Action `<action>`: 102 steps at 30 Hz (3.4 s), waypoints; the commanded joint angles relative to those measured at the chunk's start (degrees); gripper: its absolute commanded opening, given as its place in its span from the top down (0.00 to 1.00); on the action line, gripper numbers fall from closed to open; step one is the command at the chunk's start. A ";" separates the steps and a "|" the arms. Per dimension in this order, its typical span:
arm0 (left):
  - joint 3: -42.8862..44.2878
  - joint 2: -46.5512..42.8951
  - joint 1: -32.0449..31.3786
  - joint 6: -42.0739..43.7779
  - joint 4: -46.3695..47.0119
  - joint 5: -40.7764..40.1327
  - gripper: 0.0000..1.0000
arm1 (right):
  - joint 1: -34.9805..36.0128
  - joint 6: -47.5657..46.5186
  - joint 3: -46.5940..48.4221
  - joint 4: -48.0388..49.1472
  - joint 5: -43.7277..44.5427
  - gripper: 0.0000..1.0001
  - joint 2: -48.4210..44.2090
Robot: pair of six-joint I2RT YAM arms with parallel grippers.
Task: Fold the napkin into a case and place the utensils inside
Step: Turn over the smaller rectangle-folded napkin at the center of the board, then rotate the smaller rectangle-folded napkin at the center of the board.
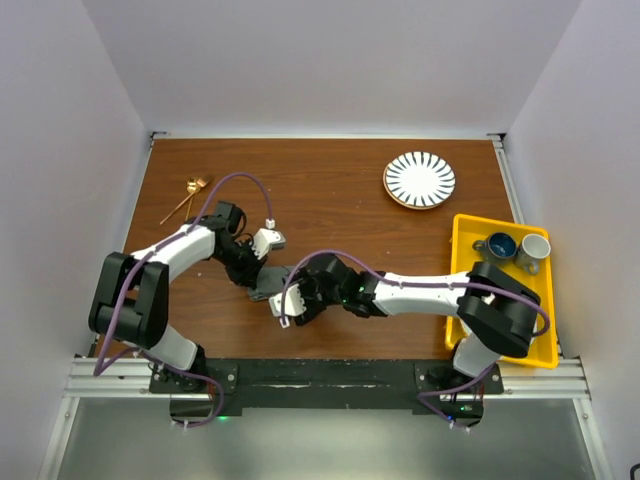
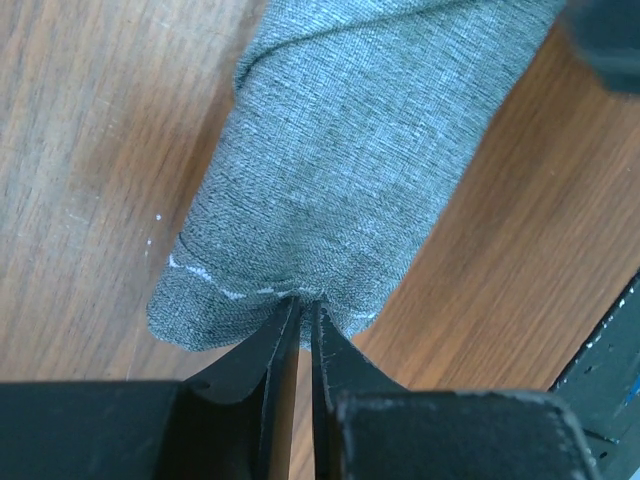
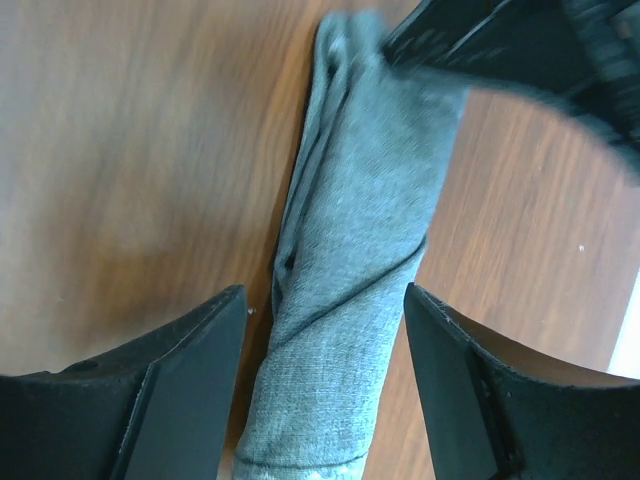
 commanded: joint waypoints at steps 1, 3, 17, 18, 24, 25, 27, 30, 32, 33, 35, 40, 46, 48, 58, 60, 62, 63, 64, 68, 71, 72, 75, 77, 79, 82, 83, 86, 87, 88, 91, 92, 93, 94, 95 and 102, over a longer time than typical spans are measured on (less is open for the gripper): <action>-0.21 2.52 -0.44 -1.00 3.42 -5.42 0.86 | 0.06 12.12 5.57 -8.40 -5.83 0.30 -5.68; 0.23 2.96 -0.44 -1.17 3.86 -5.95 0.86 | -0.64 14.77 6.10 -10.25 -6.27 0.29 -8.32; 6.73 8.85 -0.44 5.06 7.81 -9.73 0.86 | -16.29 24.81 9.18 -18.69 -8.74 0.58 -9.30; 7.78 9.20 -0.44 5.15 7.82 -9.47 0.85 | -16.46 23.32 9.18 -18.69 -8.73 0.64 -7.90; 11.21 8.51 0.44 2.62 5.80 -4.55 0.79 | -16.55 15.06 6.90 -18.16 -9.70 0.69 -4.99; 11.48 7.02 0.53 2.17 5.10 -2.80 0.78 | -16.55 14.18 6.63 -18.59 -10.05 0.69 -4.03; 11.92 5.17 0.71 0.68 4.48 -1.47 0.76 | -16.55 12.51 6.28 -19.39 -10.31 0.69 -3.32; 12.44 2.18 0.62 -2.04 2.99 0.99 0.75 | -16.55 11.36 5.75 -20.18 -10.49 0.69 -2.09; 12.36 1.12 0.53 -4.06 2.72 2.31 0.74 | -16.47 11.01 5.49 -20.44 -10.67 0.69 -2.00; 12.19 1.29 0.18 -4.60 2.72 2.14 0.74 | -16.47 10.48 5.40 -20.71 -11.36 0.69 -1.91; 11.75 1.91 0.09 -5.48 2.46 2.40 0.74 | -16.29 9.95 5.14 -21.40 -11.81 0.69 -1.65; 7.44 2.26 -0.61 -6.62 5.35 1.35 0.74 | -15.15 8.46 4.70 -22.73 -11.20 0.70 -0.77; 4.63 6.12 -1.67 -6.54 6.23 -1.63 0.75 | -12.60 7.84 6.71 -27.55 -10.14 0.73 2.38; 4.01 7.26 -1.93 -6.01 6.23 -3.22 0.75 | -11.99 8.19 6.98 -28.88 -9.53 0.73 2.92; 13.05 17.89 -1.93 -5.39 9.40 -6.83 0.77 | -6.54 13.19 10.67 -32.49 -11.10 0.70 6.35; 17.60 19.83 -1.93 -4.78 9.40 -6.57 0.75 | -5.40 15.30 11.81 -31.88 -11.63 0.68 7.14; 21.04 22.38 -1.84 -3.90 8.26 -5.16 0.71 | -4.17 16.71 13.66 -30.91 -13.47 0.65 7.32; 24.37 23.08 -1.93 -3.72 7.73 -4.55 0.70 | -3.73 18.02 14.53 -30.90 -14.00 0.61 7.58; 26.14 24.05 -1.93 -3.29 6.16 -2.63 0.67 | -3.37 18.82 16.80 -30.99 -14.96 0.57 7.67; 33.70 23.01 -1.23 -4.41 4.04 -1.03 0.57 | -5.73 23.56 21.83 -32.92 -16.19 0.42 6.44; 34.86 20.20 0.61 -7.05 3.16 -0.15 0.57 | -10.74 27.43 23.42 -35.47 -18.39 0.39 3.37; 34.60 18.97 1.05 -7.32 2.81 -0.15 0.57 | -13.10 27.70 23.59 -35.91 -18.31 0.39 2.67; 31.18 16.51 2.20 -7.41 1.23 -1.02 0.57 | -16.10 27.79 22.90 -36.96 -16.39 0.41 0.99; 26.80 15.10 2.64 -7.24 1.75 -0.94 0.58 | -16.29 26.05 22.37 -38.37 -14.98 0.45 1.34; 23.97 13.78 2.64 -6.98 2.54 -1.20 0.59 | -16.29 25.77 21.23 -38.20 -14.62 0.46 1.60; 21.24 13.95 2.55 -7.06 4.03 -1.55 0.60 | -16.20 26.73 20.78 -37.15 -14.09 0.48 3.71; 21.06 14.56 2.55 -7.24 4.21 -1.82 0.60 | -16.20 27.09 20.78 -37.14 -14.09 0.49 5.28; 22.37 17.72 2.29 -7.06 4.65 -2.43 0.61 | -16.11 26.48 20.17 -36.27 -14.18 0.50 7.40; 22.73 19.03 2.11 -6.98 4.91 -2.61 0.62 | -15.94 26.13 19.56 -35.83 -14.01 0.50 8.36; 23.08 19.57 1.68 -6.97 5.18 -2.70 0.62 | -15.85 25.86 19.20 -34.95 -13.75 0.49 8.89; 24.66 21.33 0.54 -7.85 6.32 -2.61 0.62 | -15.06 25.07 18.85 -33.81 -14.35 0.49 10.83; 24.92 21.77 0.18 -8.11 6.50 -2.52 0.62 | -14.54 24.98 18.85 -33.63 -14.53 0.49 11.27; 25.19 22.29 -0.17 -8.29 7.02 -2.35 0.61 | -13.49 24.98 19.11 -33.54 -14.71 0.49 12.05; 25.63 22.47 -0.61 -9.16 7.29 -2.00 0.61 | -12.87 25.07 19.29 -33.19 -15.06 0.49 12.15; 25.89 22.56 -0.79 -9.52 7.46 -1.65 0.60 | -12.43 25.07 19.46 -33.01 -16.02 0.48 12.41; 29.23 19.33 1.49 -12.15 5.80 -0.77 0.52 | -8.73 26.12 22.62 -34.50 -16.47 0.45 11.54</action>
